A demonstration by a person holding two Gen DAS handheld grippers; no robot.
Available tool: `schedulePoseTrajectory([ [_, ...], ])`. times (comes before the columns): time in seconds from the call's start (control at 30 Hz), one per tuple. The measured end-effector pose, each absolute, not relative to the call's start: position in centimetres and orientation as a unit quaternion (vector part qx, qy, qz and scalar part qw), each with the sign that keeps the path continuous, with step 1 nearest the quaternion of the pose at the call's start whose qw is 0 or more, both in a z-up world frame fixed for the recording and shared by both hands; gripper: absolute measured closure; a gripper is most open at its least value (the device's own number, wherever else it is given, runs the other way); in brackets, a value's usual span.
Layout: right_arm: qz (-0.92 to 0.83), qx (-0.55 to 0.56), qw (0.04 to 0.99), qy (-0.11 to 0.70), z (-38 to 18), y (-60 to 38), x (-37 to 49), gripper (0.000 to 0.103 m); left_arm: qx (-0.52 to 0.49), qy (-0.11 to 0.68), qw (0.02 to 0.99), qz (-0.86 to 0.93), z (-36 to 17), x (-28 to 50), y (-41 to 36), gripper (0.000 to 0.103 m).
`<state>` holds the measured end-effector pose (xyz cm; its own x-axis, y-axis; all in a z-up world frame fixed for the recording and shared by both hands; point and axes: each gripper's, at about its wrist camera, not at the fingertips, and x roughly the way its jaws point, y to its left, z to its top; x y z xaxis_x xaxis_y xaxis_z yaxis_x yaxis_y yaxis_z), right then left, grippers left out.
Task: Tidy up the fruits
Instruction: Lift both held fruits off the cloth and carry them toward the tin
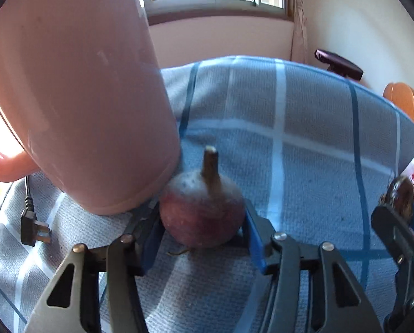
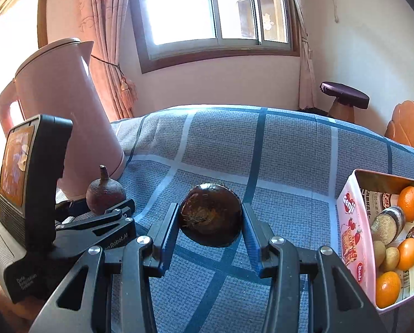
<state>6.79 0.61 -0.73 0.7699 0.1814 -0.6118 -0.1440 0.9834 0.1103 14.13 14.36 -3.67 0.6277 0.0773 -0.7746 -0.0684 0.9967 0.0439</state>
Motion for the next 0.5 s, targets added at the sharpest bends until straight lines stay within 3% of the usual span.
schedulePoseTrajectory([
  [0.5, 0.074, 0.000, 0.961, 0.268, 0.4, 1.4, 4.5, 0.057, -0.034, 0.406, 0.912, 0.041, -3.2, 12.6, 16.9, 0.049],
])
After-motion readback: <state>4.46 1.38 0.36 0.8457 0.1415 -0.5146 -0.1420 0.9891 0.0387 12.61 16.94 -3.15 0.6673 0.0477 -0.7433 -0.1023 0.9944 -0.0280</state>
